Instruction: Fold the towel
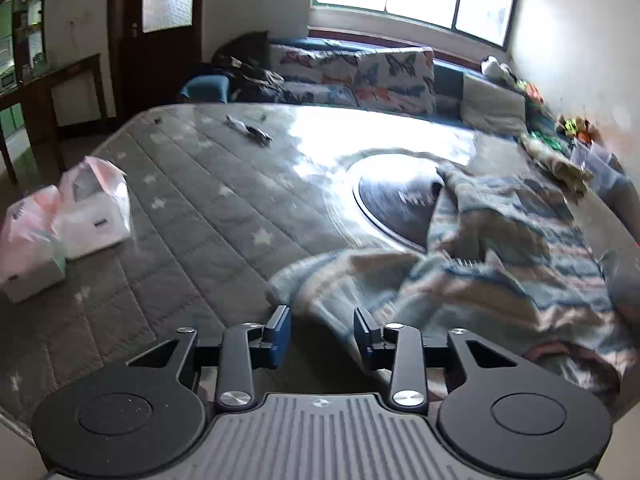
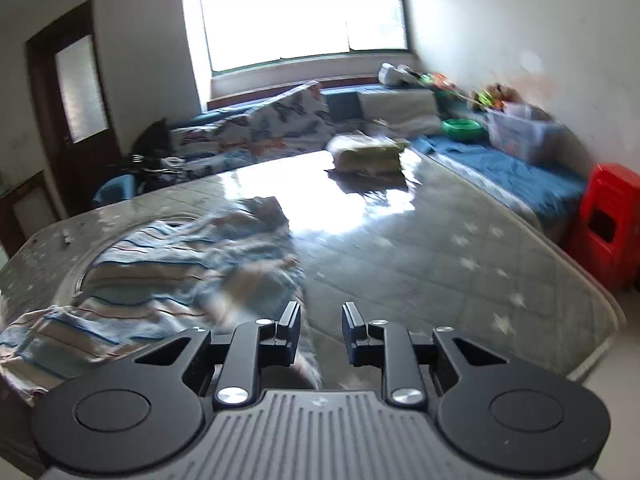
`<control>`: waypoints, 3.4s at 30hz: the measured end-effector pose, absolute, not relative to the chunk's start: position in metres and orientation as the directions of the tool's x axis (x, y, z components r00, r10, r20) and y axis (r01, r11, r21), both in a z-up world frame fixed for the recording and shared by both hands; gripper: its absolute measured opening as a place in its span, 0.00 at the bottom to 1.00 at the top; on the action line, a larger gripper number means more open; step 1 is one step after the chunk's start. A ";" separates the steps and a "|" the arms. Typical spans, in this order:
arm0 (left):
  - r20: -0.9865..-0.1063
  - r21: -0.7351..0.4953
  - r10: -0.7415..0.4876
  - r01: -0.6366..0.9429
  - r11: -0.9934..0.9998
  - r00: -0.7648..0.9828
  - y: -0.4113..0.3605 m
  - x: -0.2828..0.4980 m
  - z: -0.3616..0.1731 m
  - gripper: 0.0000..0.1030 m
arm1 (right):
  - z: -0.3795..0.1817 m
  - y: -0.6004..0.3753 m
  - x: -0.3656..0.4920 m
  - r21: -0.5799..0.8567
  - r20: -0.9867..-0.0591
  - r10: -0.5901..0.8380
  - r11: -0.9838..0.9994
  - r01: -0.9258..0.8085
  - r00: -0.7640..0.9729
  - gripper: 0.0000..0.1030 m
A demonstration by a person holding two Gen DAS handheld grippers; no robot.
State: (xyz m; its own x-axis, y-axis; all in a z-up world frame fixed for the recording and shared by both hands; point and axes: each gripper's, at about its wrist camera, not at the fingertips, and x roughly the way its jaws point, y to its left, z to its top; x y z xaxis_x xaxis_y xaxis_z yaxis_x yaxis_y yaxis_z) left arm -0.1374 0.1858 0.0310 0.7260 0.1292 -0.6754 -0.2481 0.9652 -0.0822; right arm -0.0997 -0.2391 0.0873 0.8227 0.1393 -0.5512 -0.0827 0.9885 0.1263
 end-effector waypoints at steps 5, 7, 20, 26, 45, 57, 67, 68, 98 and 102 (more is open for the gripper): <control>-0.678 -0.069 0.119 -0.224 0.972 0.726 0.181 -0.124 0.032 0.40 | 0.092 -0.206 -0.084 0.117 -0.545 0.237 0.971 -0.207 0.804 0.27; -0.683 -0.068 0.100 -0.199 0.978 0.724 0.173 -0.115 0.030 0.40 | 0.087 -0.190 -0.073 0.110 -0.562 0.265 0.963 -0.247 0.784 0.27; -0.685 -0.117 -0.026 -0.075 0.990 0.728 0.121 -0.018 0.024 0.40 | 0.037 -0.132 0.005 0.095 -0.678 0.331 0.925 -0.368 0.657 0.29; -0.700 -0.177 -0.079 -0.064 0.982 0.710 0.108 0.049 0.012 0.40 | 0.028 -0.128 0.033 0.103 -0.696 0.327 0.927 -0.362 0.639 0.29; -0.670 -0.281 -0.318 0.168 0.945 0.670 0.062 0.090 -0.023 0.22 | 0.074 -0.106 0.088 0.135 -0.620 0.421 0.889 -0.438 0.662 0.34; -0.680 -0.249 -0.368 0.272 0.929 0.634 0.067 0.075 -0.025 0.25 | 0.036 -0.040 0.135 0.114 -0.697 0.453 0.836 -0.537 0.557 0.33; -0.665 -0.194 -0.194 0.085 0.977 0.721 0.098 0.102 -0.006 0.26 | 0.019 -0.059 0.137 0.112 -0.715 0.407 0.869 -0.482 0.568 0.32; -0.678 -0.184 -0.169 0.057 0.981 0.716 0.099 0.110 -0.009 0.26 | 0.019 -0.057 0.137 0.102 -0.715 0.403 0.869 -0.485 0.572 0.32; -0.623 0.035 0.163 -0.182 0.983 0.765 0.159 0.126 -0.007 0.04 | 0.038 -0.110 0.172 0.071 -0.675 0.296 0.938 -0.340 0.676 0.33; -0.659 0.026 0.139 -0.162 0.986 0.739 0.170 0.136 -0.017 0.05 | 0.028 -0.111 0.186 0.046 -0.691 0.276 0.939 -0.340 0.668 0.33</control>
